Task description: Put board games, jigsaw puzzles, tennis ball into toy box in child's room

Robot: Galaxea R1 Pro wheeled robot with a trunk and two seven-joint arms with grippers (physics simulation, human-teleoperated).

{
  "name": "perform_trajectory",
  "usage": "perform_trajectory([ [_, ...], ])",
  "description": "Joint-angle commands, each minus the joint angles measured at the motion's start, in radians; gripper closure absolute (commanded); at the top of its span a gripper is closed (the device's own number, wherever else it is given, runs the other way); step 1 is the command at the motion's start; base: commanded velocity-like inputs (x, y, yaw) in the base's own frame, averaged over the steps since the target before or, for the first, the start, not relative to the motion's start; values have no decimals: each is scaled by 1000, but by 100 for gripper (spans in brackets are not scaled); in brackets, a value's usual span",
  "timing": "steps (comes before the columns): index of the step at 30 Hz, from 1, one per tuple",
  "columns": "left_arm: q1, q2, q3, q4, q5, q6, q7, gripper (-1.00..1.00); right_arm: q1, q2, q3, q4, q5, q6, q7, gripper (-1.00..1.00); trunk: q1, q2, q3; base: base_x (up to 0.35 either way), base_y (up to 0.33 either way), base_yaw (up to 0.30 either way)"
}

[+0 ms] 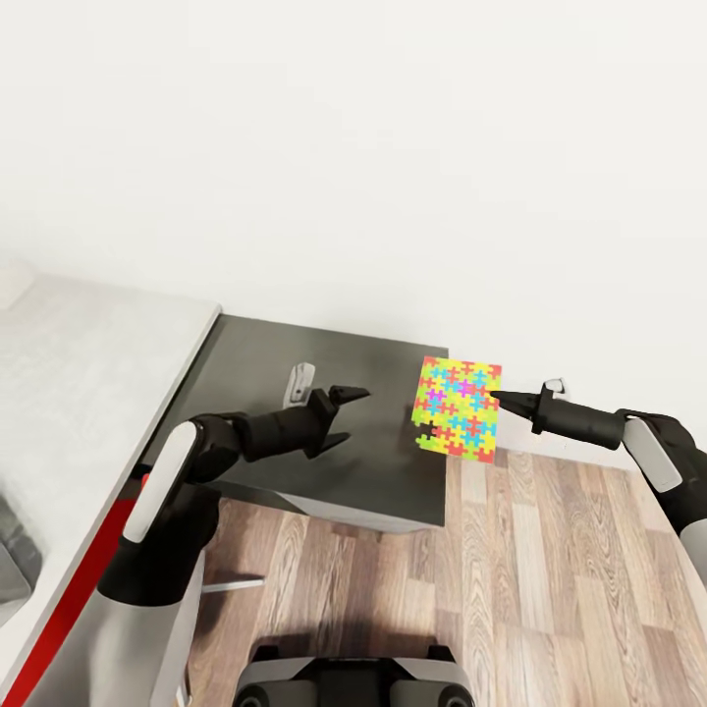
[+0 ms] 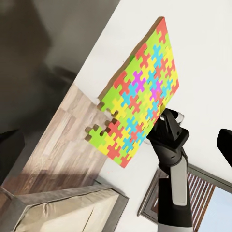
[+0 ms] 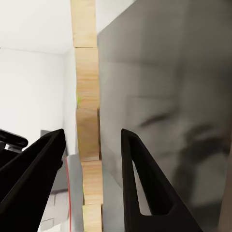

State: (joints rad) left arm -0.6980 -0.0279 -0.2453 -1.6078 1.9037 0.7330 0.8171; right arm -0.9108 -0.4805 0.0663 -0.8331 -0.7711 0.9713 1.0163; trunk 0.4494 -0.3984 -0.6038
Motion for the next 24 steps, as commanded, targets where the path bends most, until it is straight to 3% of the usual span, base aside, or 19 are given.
perform_trajectory([
  [1,-1,0,1,-1,9,0,10,-100,-1,-1,3,1,-2,3,2,100,1,-2,0,0,0,0],
  [24,52,8,1,0,8,22,3,-100,0,-1,4,-20,-3,1,4,100,1,-2,35,0,0,0],
])
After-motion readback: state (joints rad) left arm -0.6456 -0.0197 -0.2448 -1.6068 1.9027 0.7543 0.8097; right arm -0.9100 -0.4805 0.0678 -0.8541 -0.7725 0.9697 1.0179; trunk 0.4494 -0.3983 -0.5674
